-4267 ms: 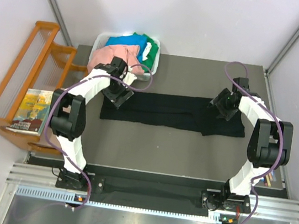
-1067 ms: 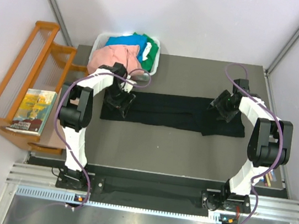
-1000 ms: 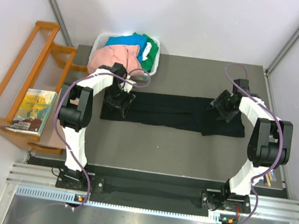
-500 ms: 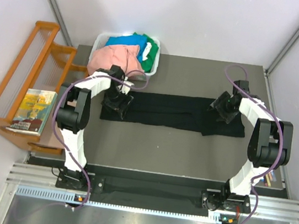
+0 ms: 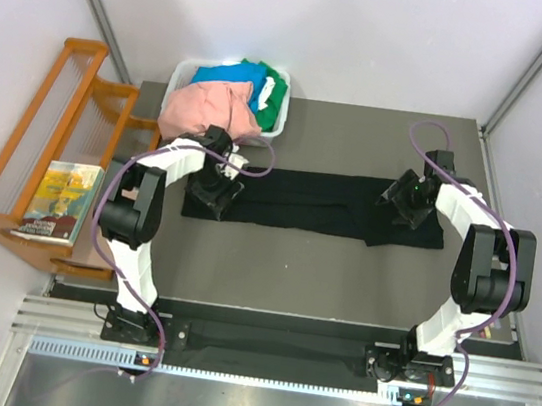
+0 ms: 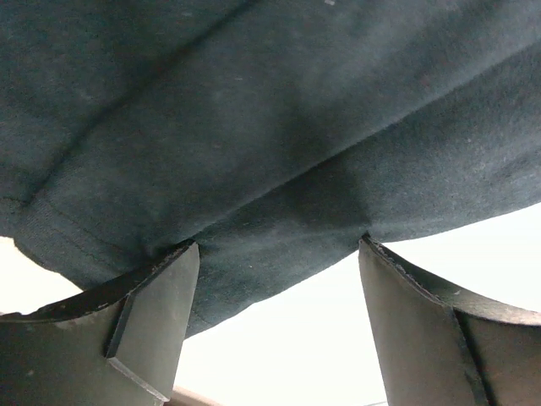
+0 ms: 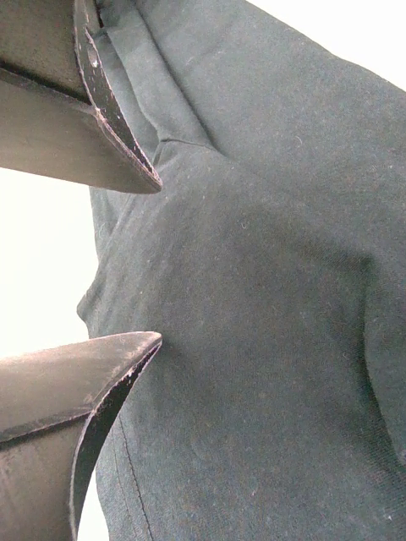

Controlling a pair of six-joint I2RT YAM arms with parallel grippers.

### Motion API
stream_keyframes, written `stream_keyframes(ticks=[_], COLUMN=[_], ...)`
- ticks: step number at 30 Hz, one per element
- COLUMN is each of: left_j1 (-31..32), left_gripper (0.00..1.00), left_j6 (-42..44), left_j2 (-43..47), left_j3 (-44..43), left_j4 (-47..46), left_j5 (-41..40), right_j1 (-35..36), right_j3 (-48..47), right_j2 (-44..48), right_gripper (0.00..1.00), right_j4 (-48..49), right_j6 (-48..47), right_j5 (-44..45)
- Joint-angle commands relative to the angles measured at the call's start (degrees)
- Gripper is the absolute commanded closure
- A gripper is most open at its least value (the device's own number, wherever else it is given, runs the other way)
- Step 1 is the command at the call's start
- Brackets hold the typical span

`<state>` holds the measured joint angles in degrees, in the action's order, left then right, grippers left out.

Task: Fold and stack the t-shirts
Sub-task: Fold the tshirt

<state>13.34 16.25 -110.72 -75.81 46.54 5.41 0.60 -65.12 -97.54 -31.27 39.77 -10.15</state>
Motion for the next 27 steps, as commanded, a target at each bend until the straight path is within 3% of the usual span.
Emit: stream_keyframes(ticks=[1, 7, 13, 17, 21, 27], left_j1=[2.2, 2.0, -0.9, -2.0, -2.0, -2.1], left_gripper=[0.20, 0.19, 0.18, 0.18, 0.18, 0.19], left_j6=[3.8, 4.0, 4.2, 3.1, 1.9, -1.3], left_j2=[-5.3, -1.5, 0.1, -1.3, -1.3, 1.5], left_j3=[7.3, 5.2, -13.8, -19.5, -17.7, -6.6], left_j4=[5.7, 8.9, 17.4, 19.4, 16.4, 6.8], left_j5=[1.4, 4.4, 6.4, 6.1, 5.5, 4.9], right_j1=[-0.2, -0.1, -0.1, -0.2, -0.2, -0.2], right_j3=[0.3, -0.7, -1.5, -1.6, -1.5, -1.7], right_j2=[1.9, 1.3, 1.1, 1.1, 1.1, -1.3], right_gripper=[0.34, 0.34, 0.34, 0.34, 0.34, 0.34], right_j4=[1.3, 1.0, 0.8, 0.9, 0.9, 2.6], right_j6=[-0.9, -1.0, -1.0, -0.8, -1.0, -1.2], right_j5=[-0.3, -0.4, -0.7, -0.7, -0.5, -0.4])
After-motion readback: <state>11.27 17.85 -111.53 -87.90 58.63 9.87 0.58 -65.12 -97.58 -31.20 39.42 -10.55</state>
